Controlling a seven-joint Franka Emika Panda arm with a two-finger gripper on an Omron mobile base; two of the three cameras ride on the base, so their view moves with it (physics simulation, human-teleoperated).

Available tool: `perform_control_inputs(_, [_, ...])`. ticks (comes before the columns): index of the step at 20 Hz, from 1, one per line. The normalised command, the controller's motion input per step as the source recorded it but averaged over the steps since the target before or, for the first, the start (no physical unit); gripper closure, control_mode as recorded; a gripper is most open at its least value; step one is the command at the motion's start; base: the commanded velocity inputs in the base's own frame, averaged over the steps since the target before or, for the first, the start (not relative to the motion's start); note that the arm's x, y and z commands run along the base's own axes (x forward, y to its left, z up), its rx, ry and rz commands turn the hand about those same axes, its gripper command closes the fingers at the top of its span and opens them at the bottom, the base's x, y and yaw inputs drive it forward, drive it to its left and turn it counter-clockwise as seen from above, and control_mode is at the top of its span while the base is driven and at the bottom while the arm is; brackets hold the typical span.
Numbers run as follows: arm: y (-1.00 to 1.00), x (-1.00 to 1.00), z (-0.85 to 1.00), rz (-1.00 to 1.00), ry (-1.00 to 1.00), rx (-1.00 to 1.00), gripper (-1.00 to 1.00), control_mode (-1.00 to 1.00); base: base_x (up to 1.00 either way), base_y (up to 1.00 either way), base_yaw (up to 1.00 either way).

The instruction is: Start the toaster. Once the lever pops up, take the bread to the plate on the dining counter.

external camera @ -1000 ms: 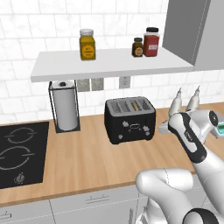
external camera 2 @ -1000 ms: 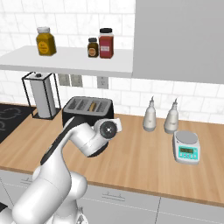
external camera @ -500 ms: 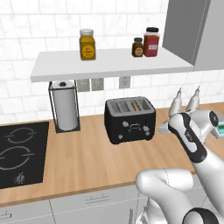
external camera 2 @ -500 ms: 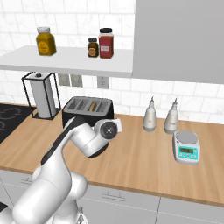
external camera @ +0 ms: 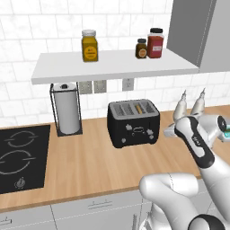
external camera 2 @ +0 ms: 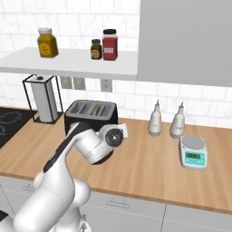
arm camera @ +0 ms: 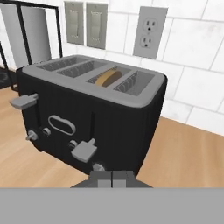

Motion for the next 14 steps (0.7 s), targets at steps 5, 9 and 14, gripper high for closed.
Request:
perform_control_inputs(5, [-0.30,0.00,0.00,0.00,-0.05,0.01,1.00,-1.00,0.00,0.00,0.00])
perform_control_inputs(9, [-0.18,0.00,0.00,0.00,0.00,0.00,1.00,-1.00,0.00,0.00,0.00])
perform_control_inputs(14, [0.00,0.00,-0.01,0.00,0.00,0.00,1.00,-1.00,0.00,0.00,0.00])
